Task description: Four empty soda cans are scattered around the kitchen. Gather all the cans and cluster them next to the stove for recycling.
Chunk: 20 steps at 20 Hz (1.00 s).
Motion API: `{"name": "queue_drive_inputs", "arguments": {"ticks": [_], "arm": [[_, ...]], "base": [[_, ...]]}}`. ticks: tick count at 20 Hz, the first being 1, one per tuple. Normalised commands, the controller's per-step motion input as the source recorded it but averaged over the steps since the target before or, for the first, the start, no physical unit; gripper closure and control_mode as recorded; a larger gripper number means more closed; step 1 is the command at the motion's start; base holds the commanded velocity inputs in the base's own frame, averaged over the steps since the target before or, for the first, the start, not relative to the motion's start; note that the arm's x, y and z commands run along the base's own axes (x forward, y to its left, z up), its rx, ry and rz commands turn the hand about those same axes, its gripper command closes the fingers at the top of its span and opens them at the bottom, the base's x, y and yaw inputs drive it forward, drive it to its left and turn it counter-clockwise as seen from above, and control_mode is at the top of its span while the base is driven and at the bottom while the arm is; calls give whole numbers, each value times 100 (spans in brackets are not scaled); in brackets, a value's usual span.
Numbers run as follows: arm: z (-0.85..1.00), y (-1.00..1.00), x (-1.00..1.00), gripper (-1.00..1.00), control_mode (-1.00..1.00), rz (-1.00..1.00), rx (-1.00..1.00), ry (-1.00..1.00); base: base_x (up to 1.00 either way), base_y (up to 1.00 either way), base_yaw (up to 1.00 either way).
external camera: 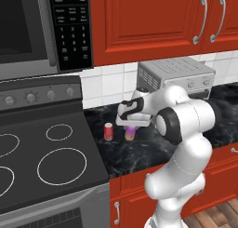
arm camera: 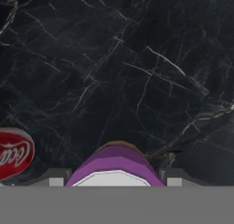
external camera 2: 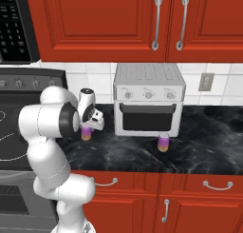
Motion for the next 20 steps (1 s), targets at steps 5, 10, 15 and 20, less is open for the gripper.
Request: {"name": "queue_drive_inputs", "arguments": {"ticks": [5,10,15,20], "arm": [[-25,2,-2,-100,-100,0,0,3],[-2,0,-11,-100,-100,0,0,0],[9,1,-10,-100,-100,0,0,-4],[12,0,-9,-100,-100,0,0,-2]], "base": [[0,0,0],[0,0,0],[0,0,0],[0,0,0]]}}
